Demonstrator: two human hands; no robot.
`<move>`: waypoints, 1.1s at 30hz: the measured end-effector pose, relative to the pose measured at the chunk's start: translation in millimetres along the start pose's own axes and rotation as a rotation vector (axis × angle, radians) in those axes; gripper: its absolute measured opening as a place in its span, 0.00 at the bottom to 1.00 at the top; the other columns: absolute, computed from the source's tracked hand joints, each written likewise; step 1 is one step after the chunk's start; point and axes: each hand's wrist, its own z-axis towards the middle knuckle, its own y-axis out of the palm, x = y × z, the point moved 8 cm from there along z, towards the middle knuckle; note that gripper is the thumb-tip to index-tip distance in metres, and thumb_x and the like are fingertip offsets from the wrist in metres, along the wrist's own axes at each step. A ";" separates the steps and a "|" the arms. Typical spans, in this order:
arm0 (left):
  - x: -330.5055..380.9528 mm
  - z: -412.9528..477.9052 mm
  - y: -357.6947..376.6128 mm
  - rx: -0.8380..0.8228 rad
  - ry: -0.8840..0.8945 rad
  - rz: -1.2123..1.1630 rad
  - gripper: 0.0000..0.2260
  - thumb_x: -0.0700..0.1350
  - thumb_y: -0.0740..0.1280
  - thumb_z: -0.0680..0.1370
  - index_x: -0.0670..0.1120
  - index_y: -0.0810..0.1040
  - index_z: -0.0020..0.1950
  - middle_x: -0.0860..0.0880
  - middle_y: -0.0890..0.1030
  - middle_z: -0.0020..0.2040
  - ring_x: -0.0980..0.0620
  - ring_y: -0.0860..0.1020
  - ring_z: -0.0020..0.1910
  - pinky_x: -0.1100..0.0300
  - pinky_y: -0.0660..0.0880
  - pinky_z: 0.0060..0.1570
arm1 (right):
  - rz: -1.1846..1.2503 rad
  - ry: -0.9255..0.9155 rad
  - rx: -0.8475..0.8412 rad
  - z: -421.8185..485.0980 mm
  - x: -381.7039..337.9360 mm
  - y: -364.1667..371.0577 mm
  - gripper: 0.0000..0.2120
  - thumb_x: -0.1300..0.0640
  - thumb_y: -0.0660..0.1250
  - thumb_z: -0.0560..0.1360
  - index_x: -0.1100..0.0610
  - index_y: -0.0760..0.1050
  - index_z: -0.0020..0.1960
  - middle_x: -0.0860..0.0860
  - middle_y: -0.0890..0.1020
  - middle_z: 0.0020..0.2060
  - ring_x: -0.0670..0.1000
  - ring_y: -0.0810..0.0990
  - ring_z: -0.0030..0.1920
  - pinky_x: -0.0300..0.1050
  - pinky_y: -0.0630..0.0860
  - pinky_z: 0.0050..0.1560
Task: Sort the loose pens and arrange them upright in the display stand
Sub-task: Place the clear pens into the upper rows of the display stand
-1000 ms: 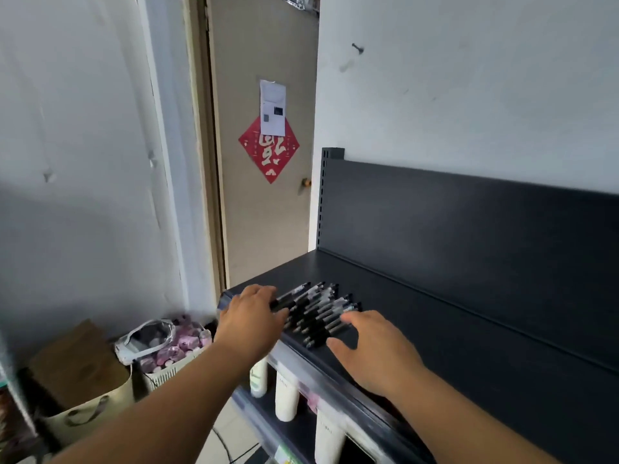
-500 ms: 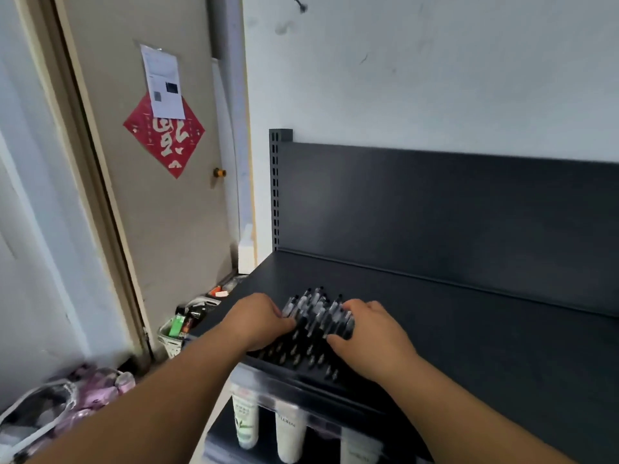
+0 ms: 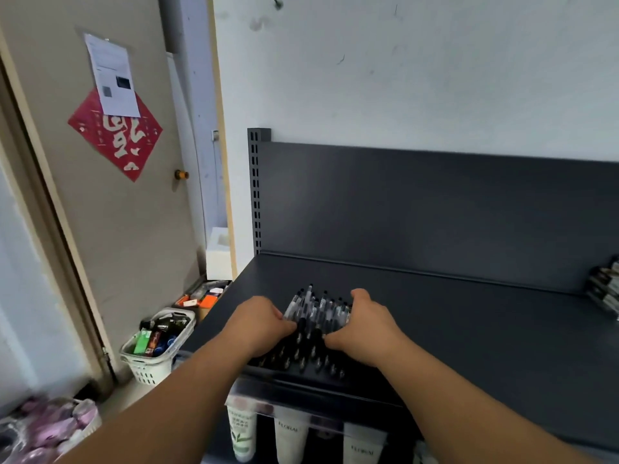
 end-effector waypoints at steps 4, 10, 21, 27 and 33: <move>1.1 -1.6 -2.1 0.029 -0.018 -0.003 0.16 0.52 0.68 0.72 0.47 0.70 0.28 0.48 0.70 0.27 0.49 0.69 0.29 0.60 0.66 0.32 | 0.011 0.033 -0.012 -0.7 -3.1 5.4 0.41 0.54 0.73 0.68 0.57 0.54 0.73 0.54 0.73 0.54 0.52 0.79 0.49 0.47 0.81 0.46; 2.7 -4.1 -2.3 0.042 -0.023 0.000 0.20 0.52 0.68 0.73 0.47 0.63 0.27 0.49 0.64 0.24 0.49 0.66 0.28 0.60 0.64 0.31 | -0.014 0.064 0.012 -2.9 -3.5 4.7 0.39 0.52 0.73 0.68 0.58 0.57 0.71 0.53 0.72 0.54 0.51 0.78 0.48 0.44 0.79 0.43; -1.7 -7.4 -3.2 0.055 -0.034 -0.078 0.18 0.51 0.66 0.75 0.46 0.65 0.28 0.47 0.67 0.27 0.49 0.67 0.29 0.60 0.66 0.34 | -0.057 0.048 -0.002 2.4 0.8 8.8 0.10 0.54 0.70 0.70 0.58 0.72 0.41 0.51 0.75 0.34 0.49 0.73 0.32 0.39 0.70 0.30; -5.9 -5.0 -4.8 0.028 -0.032 -0.287 0.09 0.47 0.66 0.76 0.47 0.74 0.36 0.45 0.73 0.34 0.51 0.70 0.33 0.59 0.70 0.37 | 0.048 0.056 0.067 5.7 11.7 1.0 0.10 0.55 0.66 0.75 0.60 0.74 0.39 0.52 0.73 0.30 0.51 0.71 0.29 0.41 0.70 0.31; -4.7 -13.0 -21.3 0.124 -0.054 -0.420 0.05 0.47 0.68 0.77 0.47 0.83 0.44 0.44 0.85 0.41 0.48 0.82 0.41 0.55 0.77 0.47 | 0.241 0.059 0.159 1.0 19.1 -13.3 0.09 0.60 0.62 0.77 0.60 0.80 0.45 0.57 0.84 0.42 0.57 0.84 0.44 0.55 0.82 0.48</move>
